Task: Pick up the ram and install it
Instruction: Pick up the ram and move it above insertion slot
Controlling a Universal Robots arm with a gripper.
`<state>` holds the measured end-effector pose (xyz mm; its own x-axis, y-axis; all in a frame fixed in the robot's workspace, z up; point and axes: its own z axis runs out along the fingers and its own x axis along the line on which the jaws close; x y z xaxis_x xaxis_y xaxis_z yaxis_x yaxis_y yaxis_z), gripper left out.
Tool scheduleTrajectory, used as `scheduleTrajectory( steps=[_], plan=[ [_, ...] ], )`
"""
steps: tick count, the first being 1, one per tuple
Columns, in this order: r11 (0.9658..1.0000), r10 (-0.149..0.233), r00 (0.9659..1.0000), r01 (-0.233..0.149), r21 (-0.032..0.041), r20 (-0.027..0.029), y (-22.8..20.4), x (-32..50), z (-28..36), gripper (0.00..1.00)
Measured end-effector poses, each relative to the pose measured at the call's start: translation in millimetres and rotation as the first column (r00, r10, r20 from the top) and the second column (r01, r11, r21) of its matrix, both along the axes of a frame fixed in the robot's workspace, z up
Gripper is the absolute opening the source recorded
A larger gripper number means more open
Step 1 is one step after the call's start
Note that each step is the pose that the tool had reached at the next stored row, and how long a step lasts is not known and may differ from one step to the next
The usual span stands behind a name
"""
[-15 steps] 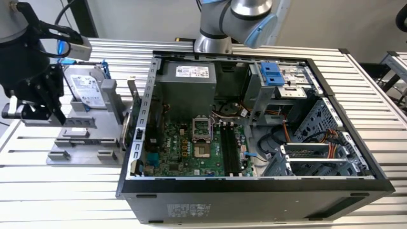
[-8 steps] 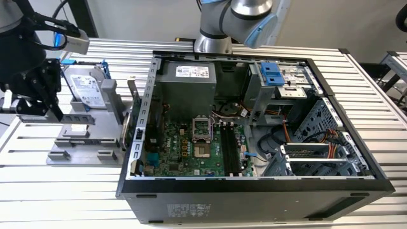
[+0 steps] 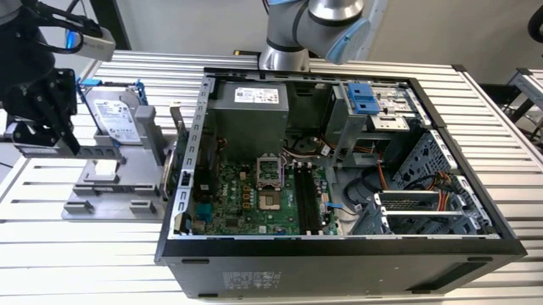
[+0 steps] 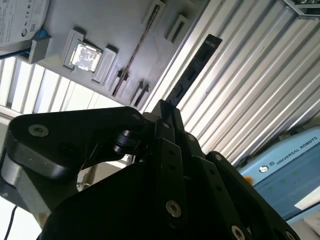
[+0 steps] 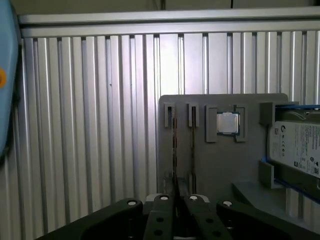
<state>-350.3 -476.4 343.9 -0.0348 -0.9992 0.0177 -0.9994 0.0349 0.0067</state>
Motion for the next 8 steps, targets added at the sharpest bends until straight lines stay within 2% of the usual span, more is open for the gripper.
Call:
scheduleTrajectory(
  steps=[8],
  plan=[
    [1.0000, 0.000, 1.0000, 0.000, 0.0001, 0.0001, 0.0, 0.0, 15.8, 0.00]
  ],
)
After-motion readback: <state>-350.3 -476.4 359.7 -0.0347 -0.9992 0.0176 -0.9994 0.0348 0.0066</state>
